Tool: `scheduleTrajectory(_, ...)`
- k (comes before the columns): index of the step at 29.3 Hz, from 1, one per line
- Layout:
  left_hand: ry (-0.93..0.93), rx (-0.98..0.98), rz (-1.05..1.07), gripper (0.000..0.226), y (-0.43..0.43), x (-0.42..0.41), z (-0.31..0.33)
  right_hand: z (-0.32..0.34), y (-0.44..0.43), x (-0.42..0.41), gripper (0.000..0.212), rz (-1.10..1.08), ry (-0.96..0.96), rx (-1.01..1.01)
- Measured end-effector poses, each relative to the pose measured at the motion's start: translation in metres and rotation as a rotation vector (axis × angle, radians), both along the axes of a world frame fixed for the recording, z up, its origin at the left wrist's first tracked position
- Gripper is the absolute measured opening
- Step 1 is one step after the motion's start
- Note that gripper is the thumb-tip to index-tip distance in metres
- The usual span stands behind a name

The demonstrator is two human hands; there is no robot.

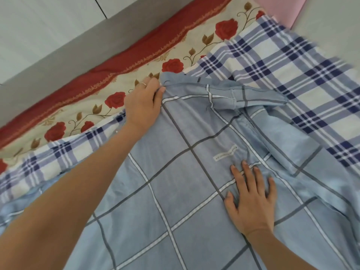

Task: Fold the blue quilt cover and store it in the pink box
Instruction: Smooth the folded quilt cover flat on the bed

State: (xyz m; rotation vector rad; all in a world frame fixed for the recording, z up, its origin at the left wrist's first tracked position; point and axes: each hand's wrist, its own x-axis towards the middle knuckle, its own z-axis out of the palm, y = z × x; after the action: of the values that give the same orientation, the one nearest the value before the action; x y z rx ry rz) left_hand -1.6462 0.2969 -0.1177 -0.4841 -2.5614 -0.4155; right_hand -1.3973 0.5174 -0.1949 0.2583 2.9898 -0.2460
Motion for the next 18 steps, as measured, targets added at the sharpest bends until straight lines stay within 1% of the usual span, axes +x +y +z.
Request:
scheduleTrajectory(1, 0.096, -0.021, -0.008, 0.026, 0.002, -0.002, 0.002, 0.000, 0.000, 0.000, 0.066, 0.001, 0.004, -0.004)
scheduleTrajectory(2, 0.140, -0.021, 0.015, 0.027, 0.003, -0.006, 0.000, 0.000, -0.001, 0.000, 0.066, 0.003, 0.007, -0.009)
scheduleTrajectory(4, 0.134, -0.031, 0.095, 0.030, 0.004, -0.016, -0.011, -0.001, -0.001, 0.000, 0.067, 0.000, 0.010, -0.027)
scheduleTrajectory(5, 0.088, -0.081, 0.122, 0.032, 0.006, -0.020, -0.019, -0.002, -0.001, 0.000, 0.067, -0.002, 0.010, -0.031)
scheduleTrajectory(7, -0.095, -0.186, 0.139, 0.036, 0.008, -0.026, -0.035, -0.002, -0.001, 0.001, 0.067, 0.003, -0.001, -0.031)
scheduleTrajectory(8, -0.200, -0.182, 0.168, 0.036, 0.010, -0.030, -0.038, -0.002, 0.000, 0.000, 0.068, 0.002, -0.007, -0.033)
scheduleTrajectory(9, -0.292, -0.114, 0.229, 0.033, 0.010, -0.038, -0.041, -0.002, 0.000, -0.001, 0.068, 0.001, -0.010, -0.034)
scheduleTrajectory(11, -0.369, 0.217, 0.398, 0.017, 0.005, -0.052, -0.037, -0.003, 0.001, -0.002, 0.067, 0.005, -0.016, -0.035)
scheduleTrajectory(12, -0.380, 0.369, 0.433, 0.021, -0.003, -0.058, -0.033, -0.003, 0.001, -0.002, 0.067, 0.005, -0.013, -0.032)
scheduleTrajectory(13, -0.395, 0.466, 0.413, 0.032, -0.011, -0.062, -0.028, -0.003, 0.002, -0.002, 0.066, 0.003, -0.012, -0.030)
scheduleTrajectory(14, -0.410, 0.478, 0.364, 0.039, -0.019, -0.064, -0.021, -0.004, 0.003, -0.002, 0.066, 0.002, -0.017, -0.031)
scheduleTrajectory(15, -0.400, 0.431, 0.318, 0.041, -0.027, -0.066, -0.012, -0.003, 0.003, -0.002, 0.066, 0.000, -0.021, -0.041)
scheduleTrajectory(17, -0.300, 0.351, 0.262, 0.039, -0.040, -0.074, 0.002, -0.001, 0.004, -0.002, 0.065, -0.006, -0.023, -0.046)
scheduleTrajectory(18, -0.244, 0.364, 0.275, 0.038, -0.049, -0.080, 0.010, -0.001, 0.003, -0.002, 0.065, -0.007, -0.024, -0.048)
